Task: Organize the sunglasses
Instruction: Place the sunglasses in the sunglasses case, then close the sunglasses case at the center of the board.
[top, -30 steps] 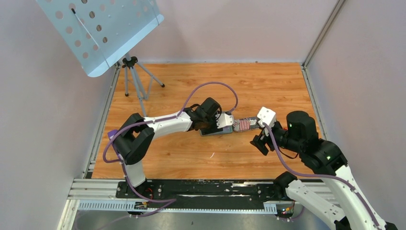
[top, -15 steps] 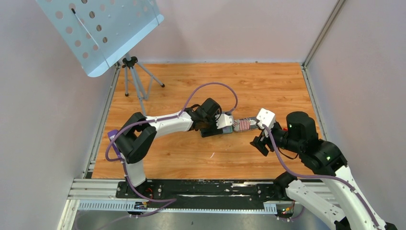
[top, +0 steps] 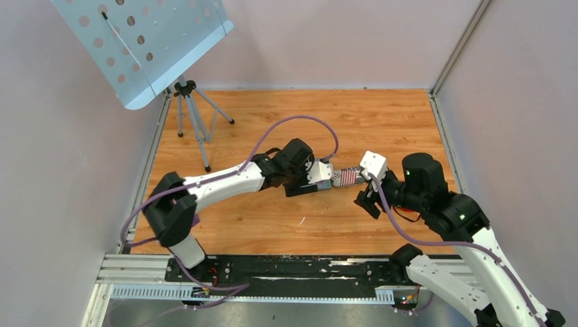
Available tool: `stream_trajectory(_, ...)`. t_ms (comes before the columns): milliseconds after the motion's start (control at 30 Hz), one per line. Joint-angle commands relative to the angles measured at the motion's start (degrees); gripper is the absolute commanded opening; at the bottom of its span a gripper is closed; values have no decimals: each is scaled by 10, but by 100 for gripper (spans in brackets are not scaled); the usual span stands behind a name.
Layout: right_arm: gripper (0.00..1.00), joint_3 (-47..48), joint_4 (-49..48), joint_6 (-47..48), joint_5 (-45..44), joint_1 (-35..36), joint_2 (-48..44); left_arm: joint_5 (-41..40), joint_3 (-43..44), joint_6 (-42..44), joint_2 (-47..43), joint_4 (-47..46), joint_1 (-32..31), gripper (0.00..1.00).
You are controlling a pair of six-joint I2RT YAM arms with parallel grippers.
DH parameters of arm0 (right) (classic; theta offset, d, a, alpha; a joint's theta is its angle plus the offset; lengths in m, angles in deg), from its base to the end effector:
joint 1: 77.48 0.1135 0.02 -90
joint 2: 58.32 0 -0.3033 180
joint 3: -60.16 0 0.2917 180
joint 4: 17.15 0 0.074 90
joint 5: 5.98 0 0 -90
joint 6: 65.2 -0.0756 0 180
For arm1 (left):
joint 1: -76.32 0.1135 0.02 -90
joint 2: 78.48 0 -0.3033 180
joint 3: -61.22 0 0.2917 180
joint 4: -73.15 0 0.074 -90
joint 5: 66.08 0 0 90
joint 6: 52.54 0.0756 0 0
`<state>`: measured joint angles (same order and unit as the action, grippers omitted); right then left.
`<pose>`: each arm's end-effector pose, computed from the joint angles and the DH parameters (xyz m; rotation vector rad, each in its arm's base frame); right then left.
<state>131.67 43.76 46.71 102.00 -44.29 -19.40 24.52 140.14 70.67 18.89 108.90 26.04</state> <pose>0.1197 0.1062 0.3919 -1.1249 1.7358 0.4450 0.2698 -0.3260 0.2006 1.6823 1.8788 -0.1339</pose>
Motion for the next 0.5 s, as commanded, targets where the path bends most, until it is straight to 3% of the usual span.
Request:
stream_trajectory(0, 68, 38, 6, 27, 21, -12, 42, -37, -10, -21, -103, 21, -17, 76)
stream_trajectory(67, 67, 57, 3, 46, 47, -22, 72, -66, -18, -52, -140, 15, -17, 85)
stream_trajectory(267, 64, 104, -8, 180, 163, -74, 204, -147, -78, -241, -225, -60, 5, 92)
stream_trajectory(367, 61, 123, -17, 264, 198, -88, 293, -118, -117, -407, -248, -102, 61, 92)
stream_trajectory(467, 57, 137, -30, 356, 203, -87, 378, -110, -212, -613, -285, -192, 89, 91)
